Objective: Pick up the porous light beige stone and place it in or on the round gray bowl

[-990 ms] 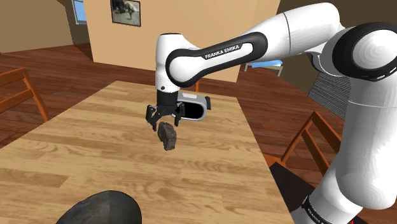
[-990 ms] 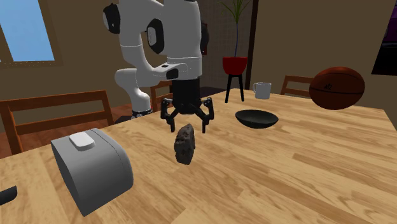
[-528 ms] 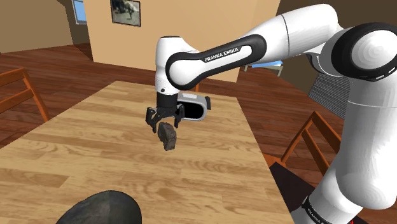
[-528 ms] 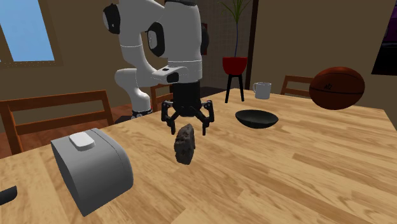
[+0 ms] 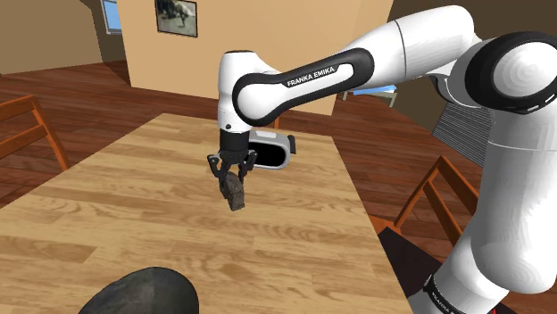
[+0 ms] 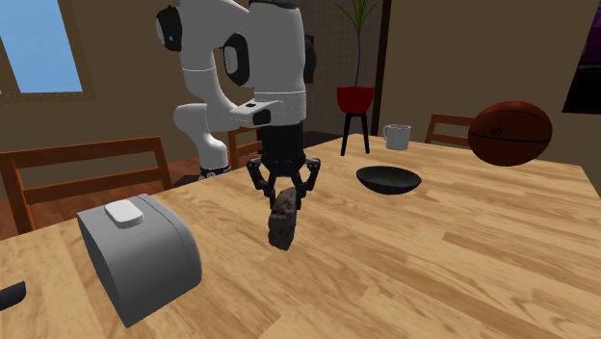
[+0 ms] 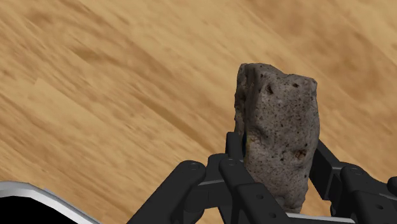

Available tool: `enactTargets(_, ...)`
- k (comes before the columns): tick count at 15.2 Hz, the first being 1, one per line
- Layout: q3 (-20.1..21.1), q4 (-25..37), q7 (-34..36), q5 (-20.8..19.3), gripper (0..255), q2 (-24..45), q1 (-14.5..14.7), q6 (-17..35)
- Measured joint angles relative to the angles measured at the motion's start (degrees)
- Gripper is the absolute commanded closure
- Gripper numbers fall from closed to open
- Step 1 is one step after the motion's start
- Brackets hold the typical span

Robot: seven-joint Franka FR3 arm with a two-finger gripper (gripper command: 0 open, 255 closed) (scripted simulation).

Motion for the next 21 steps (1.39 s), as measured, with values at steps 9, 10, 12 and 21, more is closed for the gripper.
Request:
enactTargets(9, 0.24, 2.21, -0.40, 0.70, 255, -1.34, -0.19, -3.42)
enactTargets(10, 0.29, 2.57, -0.48, 0.84, 255, -1.62, -0.23, -4.02)
enactTargets(12, 0.34, 3.79, -0.58, 0.99, 255, -1.85, -0.24, -5.45)
enactTargets(21, 0.59, 9.24, -0.91, 1.60, 255, -2.95, -0.22, -11.88)
